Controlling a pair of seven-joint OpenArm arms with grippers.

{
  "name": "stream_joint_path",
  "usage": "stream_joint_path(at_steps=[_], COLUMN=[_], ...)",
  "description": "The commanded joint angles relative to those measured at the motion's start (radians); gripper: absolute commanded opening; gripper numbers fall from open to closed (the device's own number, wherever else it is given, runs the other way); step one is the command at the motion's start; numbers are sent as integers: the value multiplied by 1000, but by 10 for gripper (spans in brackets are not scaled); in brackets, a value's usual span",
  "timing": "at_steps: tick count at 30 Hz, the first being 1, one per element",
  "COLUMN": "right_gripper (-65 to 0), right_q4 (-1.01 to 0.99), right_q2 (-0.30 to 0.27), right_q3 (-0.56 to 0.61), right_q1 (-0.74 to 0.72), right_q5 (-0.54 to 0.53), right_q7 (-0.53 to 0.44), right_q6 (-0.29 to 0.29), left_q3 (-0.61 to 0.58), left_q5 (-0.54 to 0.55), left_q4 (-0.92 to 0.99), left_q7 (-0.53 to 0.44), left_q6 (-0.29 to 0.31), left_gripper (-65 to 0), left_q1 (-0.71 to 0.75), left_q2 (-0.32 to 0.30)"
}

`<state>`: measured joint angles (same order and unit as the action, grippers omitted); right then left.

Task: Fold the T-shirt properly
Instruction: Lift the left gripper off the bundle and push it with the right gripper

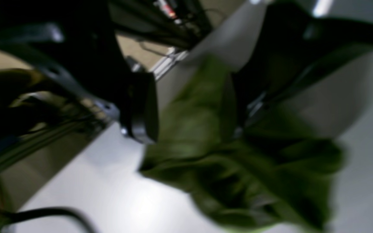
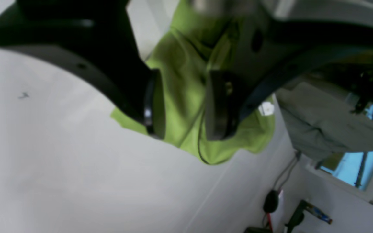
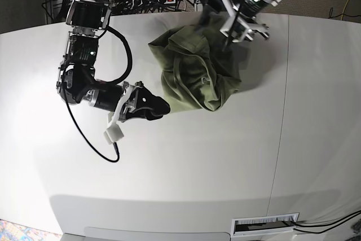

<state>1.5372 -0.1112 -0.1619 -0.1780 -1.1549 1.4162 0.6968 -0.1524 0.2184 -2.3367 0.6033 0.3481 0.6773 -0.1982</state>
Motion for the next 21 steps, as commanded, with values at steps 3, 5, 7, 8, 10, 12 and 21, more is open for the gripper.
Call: stream_joint_path(at_steps=[3, 5, 7, 8, 10, 12, 21], right_gripper=[-428, -428, -428, -429, -436, -440, -440], right_q4=[15, 15, 15, 15, 15, 15, 15], right_q2=[-5, -7, -26, -37, -66, -98, -217], right_q3=[-3, -3, 2, 8, 27, 55, 233], right_q1=[-21, -21, -21, -20, -14, 0, 67], right_q5=[37, 62, 64, 63, 44, -6, -82], right_q7=[-20, -20, -20, -20, -20, -20, -20], right_q6=[1, 1, 1, 1, 1, 1, 1], left_q3=[-52, -86, -112, -120, -118, -115, -113], left_q5=[-65, -99, -134, -161, -217, -233, -181], left_q4=[-19, -8, 20, 30, 43, 56, 142], left_q7=[-60, -80, -80, -81, -80, -80, -81], left_q6=[3, 3, 3, 3, 3, -1, -7], left_gripper=[-324, -326, -326, -326, -326, -327, -328], left_q1=[-1, -16, -45, -60, -90, -113, -132], left_q2=[21, 21, 20, 21, 20, 11, -2])
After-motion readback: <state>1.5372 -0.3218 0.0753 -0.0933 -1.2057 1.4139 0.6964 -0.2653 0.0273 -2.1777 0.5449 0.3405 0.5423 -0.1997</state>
